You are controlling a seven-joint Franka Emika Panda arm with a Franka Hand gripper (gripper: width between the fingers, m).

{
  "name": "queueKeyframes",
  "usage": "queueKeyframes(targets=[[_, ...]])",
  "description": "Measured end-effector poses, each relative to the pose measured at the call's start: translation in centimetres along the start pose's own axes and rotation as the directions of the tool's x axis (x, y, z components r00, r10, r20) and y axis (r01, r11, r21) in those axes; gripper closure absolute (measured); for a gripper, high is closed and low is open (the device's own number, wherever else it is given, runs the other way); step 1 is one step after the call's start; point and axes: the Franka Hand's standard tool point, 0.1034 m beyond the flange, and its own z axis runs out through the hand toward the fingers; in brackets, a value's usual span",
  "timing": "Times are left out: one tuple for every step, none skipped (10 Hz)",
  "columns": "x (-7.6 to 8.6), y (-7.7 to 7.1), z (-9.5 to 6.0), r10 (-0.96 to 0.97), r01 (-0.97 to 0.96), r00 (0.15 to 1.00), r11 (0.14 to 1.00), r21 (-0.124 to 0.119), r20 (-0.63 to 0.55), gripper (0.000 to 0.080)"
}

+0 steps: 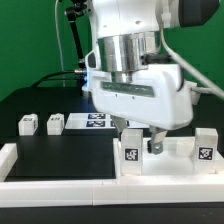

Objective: Assemble square table

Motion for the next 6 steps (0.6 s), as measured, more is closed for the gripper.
queueKeyframes(targets=[[0.09,0.07,0.02,-0.008,0.008,1.0,1.0,-0.001,-0.001,0.0152],[0.17,0.13,0.02,-0.105,0.105,0.994,0.994,-0.003,-0.002,0.0152],[0.19,0.16,0.03,-0.182,0.182,0.983,0.983,-0.003,-0.002,0.0151],[0.17,0.13,0.02,-0.229,0.229,0.973,0.973,-0.007,-0.004,0.0151],[0.14,-0.17,-0.13,-0.477,0.476,0.879,0.878,-0.052,-0.016,0.0151],[0.51,-0.01,-0.27,-0.657,0.656,0.754,0.752,-0.064,0.005,0.0151]])
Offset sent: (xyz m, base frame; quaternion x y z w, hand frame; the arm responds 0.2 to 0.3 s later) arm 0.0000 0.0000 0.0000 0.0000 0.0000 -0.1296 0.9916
